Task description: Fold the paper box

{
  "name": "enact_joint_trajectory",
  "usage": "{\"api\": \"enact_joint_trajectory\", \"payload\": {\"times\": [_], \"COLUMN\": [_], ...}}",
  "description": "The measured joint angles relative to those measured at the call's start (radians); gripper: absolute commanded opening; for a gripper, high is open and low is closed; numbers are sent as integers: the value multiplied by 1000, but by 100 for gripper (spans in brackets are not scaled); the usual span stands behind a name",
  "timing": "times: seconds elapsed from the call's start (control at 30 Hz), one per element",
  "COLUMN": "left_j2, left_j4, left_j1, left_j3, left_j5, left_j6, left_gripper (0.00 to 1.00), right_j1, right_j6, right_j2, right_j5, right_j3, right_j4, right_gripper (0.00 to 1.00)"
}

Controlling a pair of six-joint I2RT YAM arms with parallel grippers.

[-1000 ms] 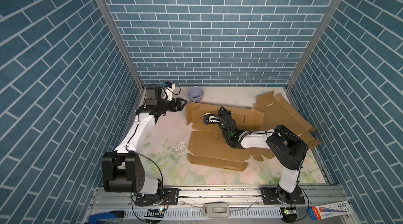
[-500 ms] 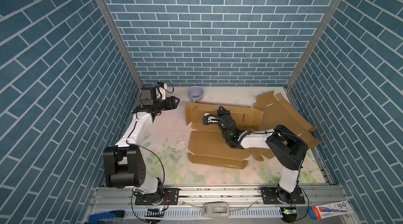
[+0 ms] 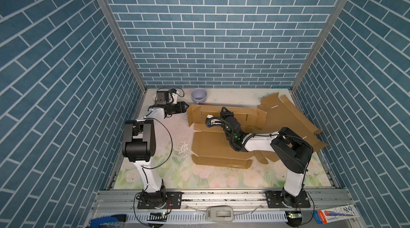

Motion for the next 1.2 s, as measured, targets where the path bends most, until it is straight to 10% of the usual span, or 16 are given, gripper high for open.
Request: {"api": "enact_joint_trajectory", "payload": {"times": [0.37,1.2], "left_j2": [-27,-153], "left_j4": [-24,14], "left_j1": [-25,-154], "left_j3": [-30,-220], "left_j5": [174,85], "left_j6": [55,54], "left_gripper": [57,62], "right_j1": [-4,-8], "right_j6": [-27,-43], "right_j2": [0,55], "right_j5": [-3,41], "right_j3": [0,13], "right_j4": [46,92], "right_gripper": [0,0]}}
